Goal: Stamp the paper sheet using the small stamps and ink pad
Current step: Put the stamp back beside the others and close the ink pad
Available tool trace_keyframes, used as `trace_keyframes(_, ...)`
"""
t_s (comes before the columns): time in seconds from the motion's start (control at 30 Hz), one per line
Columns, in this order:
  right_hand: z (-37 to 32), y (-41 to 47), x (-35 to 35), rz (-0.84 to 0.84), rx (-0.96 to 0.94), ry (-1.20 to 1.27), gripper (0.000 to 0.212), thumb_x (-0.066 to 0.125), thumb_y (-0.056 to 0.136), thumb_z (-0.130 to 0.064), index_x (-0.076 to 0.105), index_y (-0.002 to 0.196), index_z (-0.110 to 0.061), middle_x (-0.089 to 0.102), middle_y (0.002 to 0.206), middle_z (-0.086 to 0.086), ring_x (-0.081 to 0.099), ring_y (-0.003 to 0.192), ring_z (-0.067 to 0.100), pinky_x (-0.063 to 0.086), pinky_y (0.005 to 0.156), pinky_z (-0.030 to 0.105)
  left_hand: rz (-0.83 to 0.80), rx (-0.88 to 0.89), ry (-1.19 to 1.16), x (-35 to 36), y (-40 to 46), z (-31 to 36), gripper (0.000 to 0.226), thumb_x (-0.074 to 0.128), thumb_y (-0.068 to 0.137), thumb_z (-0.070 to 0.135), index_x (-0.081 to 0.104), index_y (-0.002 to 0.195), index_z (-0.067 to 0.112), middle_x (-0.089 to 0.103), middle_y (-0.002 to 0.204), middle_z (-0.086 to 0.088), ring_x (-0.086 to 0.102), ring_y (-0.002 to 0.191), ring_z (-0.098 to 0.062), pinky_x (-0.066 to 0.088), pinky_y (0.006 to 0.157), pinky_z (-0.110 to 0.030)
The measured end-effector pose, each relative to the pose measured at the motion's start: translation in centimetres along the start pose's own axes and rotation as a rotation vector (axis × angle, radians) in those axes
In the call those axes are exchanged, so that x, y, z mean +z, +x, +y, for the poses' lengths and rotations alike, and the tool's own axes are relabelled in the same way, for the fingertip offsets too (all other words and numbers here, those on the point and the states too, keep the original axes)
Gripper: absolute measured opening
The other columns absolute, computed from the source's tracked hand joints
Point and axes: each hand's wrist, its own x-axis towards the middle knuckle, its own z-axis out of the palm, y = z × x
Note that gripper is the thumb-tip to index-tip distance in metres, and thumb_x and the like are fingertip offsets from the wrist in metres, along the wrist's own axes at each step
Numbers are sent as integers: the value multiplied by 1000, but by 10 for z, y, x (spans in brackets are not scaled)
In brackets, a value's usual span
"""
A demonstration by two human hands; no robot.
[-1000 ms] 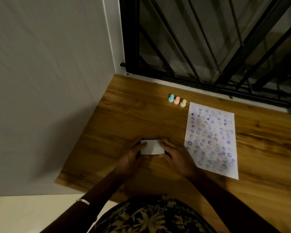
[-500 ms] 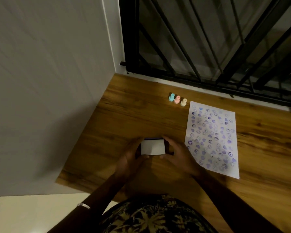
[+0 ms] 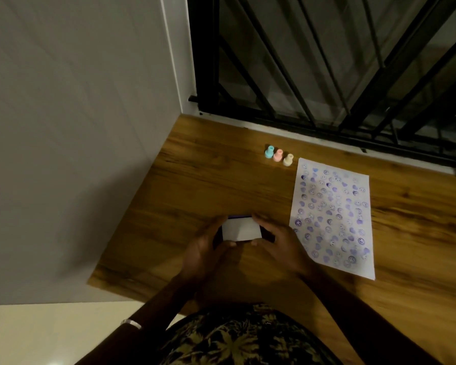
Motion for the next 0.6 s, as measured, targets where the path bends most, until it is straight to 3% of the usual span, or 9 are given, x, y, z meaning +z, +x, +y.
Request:
trace_keyframes(0.23, -9, -4, -2, 72, 12, 115, 45, 61, 91, -28, 50, 135, -30, 47, 141, -10, 41, 130, 0, 35, 107, 19, 47, 3, -94, -1, -3, 5, 56, 56, 89, 50, 40, 140, 36, 48, 137, 17, 45, 123, -1, 46, 96, -25)
trace_keyframes(0.37, -14, 0, -2, 168, 23, 95, 36, 59, 92, -28, 58, 128, -24, 59, 127, -8, 52, 116, 1, 43, 95, 14, 34, -3, -45, -2, 0, 3, 44, 53, 93, 43, 48, 136, 30, 56, 133, 8, 50, 116, -3, 44, 90, -21)
trace_keyframes(0.5, -19, 7, -4, 206, 42, 110, 29, 56, 94, -28, 62, 122, -22, 67, 115, -2, 63, 100, 7, 54, 83, 23, 18, -50, -98, -5, 8, 3, 31, 49, 98, 30, 57, 128, 25, 60, 127, 5, 53, 113, -5, 42, 89, -15)
trace_keyframes(0.6, -21, 11, -6, 214, 42, 127, 27, 56, 95, -25, 64, 119, -18, 69, 109, 2, 65, 96, 9, 54, 77, 19, 26, -48, -159, -8, 18, 7, 27, 47, 100, 26, 61, 122, 23, 62, 119, 6, 60, 106, -7, 44, 86, -9)
